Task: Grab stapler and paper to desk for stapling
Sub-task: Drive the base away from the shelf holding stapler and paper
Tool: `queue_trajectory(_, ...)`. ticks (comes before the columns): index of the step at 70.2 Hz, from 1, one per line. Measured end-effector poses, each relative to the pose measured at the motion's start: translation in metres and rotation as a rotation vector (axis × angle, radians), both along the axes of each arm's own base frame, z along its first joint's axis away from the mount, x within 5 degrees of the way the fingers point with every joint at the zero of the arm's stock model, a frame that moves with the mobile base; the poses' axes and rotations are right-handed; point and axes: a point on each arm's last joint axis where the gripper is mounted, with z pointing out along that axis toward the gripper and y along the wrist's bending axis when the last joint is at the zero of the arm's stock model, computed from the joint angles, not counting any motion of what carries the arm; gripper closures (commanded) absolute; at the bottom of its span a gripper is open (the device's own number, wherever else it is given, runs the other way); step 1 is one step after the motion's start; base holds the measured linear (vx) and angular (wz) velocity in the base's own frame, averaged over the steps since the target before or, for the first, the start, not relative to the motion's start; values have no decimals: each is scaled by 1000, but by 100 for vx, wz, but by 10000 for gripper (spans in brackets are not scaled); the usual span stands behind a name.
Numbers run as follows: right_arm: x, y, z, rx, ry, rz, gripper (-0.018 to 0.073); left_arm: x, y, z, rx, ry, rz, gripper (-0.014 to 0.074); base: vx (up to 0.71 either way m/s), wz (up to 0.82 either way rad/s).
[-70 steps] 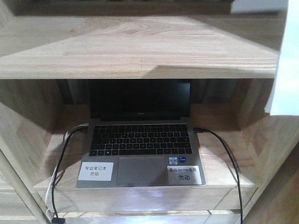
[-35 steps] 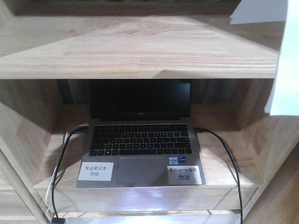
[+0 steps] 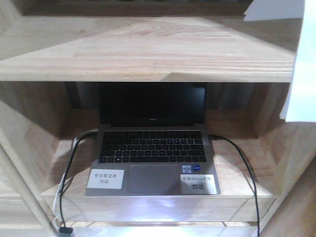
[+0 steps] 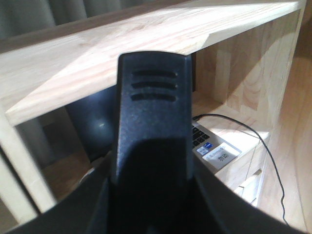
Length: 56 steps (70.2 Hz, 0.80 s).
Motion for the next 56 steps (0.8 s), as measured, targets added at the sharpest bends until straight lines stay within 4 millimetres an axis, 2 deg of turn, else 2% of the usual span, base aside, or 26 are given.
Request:
queue_trajectory(25,0,0,0,0,0,0,566,0,0,0,0,0,0,603,-6,24)
queue_trajectory(56,0,0,0,0,0,0,566,0,0,0,0,0,0,603,-11,44)
